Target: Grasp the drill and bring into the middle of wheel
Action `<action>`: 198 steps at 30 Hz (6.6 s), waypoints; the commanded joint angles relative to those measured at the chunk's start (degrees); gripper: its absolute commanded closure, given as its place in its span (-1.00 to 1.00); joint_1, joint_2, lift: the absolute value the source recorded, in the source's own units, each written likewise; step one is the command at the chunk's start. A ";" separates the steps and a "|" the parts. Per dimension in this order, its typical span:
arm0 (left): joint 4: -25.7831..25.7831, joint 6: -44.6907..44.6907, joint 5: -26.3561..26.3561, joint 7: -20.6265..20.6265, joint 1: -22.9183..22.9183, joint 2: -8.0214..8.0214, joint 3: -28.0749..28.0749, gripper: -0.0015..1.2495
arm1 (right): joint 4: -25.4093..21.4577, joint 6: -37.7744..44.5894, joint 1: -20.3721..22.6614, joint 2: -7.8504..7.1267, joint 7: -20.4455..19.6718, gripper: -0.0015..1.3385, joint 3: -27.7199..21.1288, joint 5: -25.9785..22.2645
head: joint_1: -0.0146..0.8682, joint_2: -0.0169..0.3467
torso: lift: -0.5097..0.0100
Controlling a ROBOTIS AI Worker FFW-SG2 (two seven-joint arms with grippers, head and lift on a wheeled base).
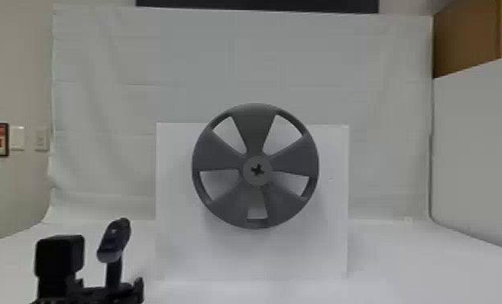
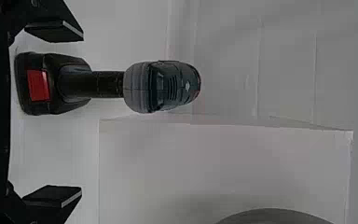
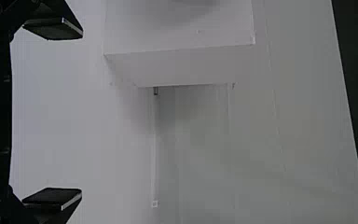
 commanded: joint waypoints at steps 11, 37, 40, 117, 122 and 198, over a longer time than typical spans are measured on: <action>8.65 -8.90 -1.23 6.30 -3.26 -0.09 -3.10 -0.80 | 0.15 0.15 0.08 0.08 0.00 -0.83 0.53 0.27 | -0.97 -0.91 | -0.60; 19.54 -14.27 -5.44 10.34 -8.54 -1.50 -5.04 -0.78 | 0.33 0.42 0.26 0.17 0.00 -0.83 1.15 0.89 | -0.97 -0.91 | -0.60; 20.86 -14.62 -5.53 10.70 -9.07 -1.50 -4.95 -0.78 | 0.42 0.42 0.17 0.17 0.00 -0.83 1.24 0.89 | -0.97 -0.91 | -0.60; 28.25 -20.86 -7.55 13.16 -11.17 -1.50 -4.86 0.95 | 0.94 0.42 0.08 1.58 0.00 -0.83 1.15 1.86 | -0.97 -0.91 | -0.60; 27.45 -20.86 -7.47 13.16 -10.74 -1.50 -4.60 0.95 | 0.94 0.42 0.08 1.49 0.00 -0.83 0.97 1.86 | -0.97 -0.91 | -0.60; -22.47 12.89 11.43 16.58 -8.10 1.23 -19.36 0.95 | 0.77 2.00 -1.59 -0.62 0.79 -0.81 -0.08 1.77 | -0.97 -0.91 | -0.60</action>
